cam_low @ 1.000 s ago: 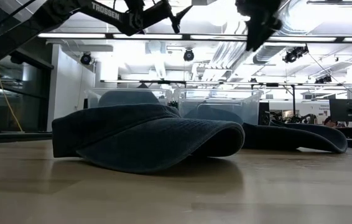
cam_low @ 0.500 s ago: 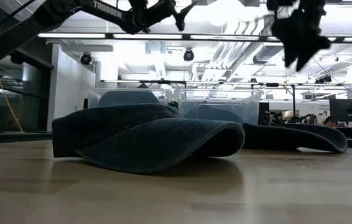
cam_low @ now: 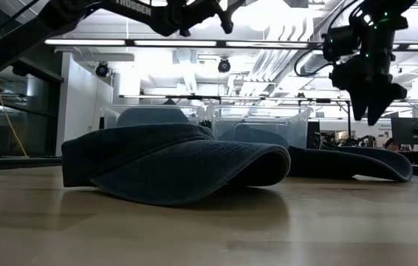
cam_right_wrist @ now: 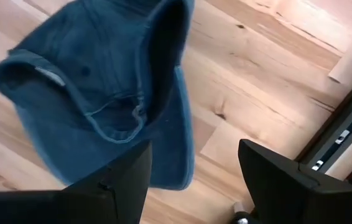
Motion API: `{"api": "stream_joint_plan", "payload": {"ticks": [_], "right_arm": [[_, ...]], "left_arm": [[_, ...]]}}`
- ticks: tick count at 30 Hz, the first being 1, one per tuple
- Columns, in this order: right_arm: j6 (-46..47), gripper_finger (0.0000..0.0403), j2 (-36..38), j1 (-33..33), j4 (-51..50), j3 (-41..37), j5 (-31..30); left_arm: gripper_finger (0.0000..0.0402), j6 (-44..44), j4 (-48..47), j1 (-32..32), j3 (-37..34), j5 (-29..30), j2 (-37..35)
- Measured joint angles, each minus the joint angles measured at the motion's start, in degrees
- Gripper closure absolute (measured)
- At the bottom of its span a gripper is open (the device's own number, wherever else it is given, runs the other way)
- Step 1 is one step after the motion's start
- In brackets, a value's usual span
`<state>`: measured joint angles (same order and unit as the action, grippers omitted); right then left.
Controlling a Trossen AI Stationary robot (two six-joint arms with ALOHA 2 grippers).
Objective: Pick & Place hat
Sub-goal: Put the top blue cap into the right transparent bin
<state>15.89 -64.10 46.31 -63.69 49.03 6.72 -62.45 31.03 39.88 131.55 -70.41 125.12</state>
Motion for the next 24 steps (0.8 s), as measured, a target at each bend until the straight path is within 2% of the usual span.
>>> {"api": "stream_joint_plan", "payload": {"ticks": [8, 12, 16, 24], "right_arm": [[-2.45, 0.0169, -0.02, 4.48, 6.73, -3.68, 3.38], [-1.46, 0.0169, -0.08, 4.74, 8.26, -5.49, 3.95], [0.10, 0.0169, -1.81, 4.45, 9.15, -7.56, 7.63], [0.36, 0.0169, -6.01, 3.79, 16.45, -8.70, 7.97]], "left_arm": [[0.0115, 4.11, -2.92, -2.22, 0.00, -0.79, 0.02], [0.0115, 4.14, -3.10, -3.16, 0.00, -0.81, 0.00], [0.0115, 4.14, -3.20, -3.68, 0.00, -1.04, 0.00], [0.0115, 4.12, -4.30, -3.94, 0.00, -1.16, 0.00]]}}
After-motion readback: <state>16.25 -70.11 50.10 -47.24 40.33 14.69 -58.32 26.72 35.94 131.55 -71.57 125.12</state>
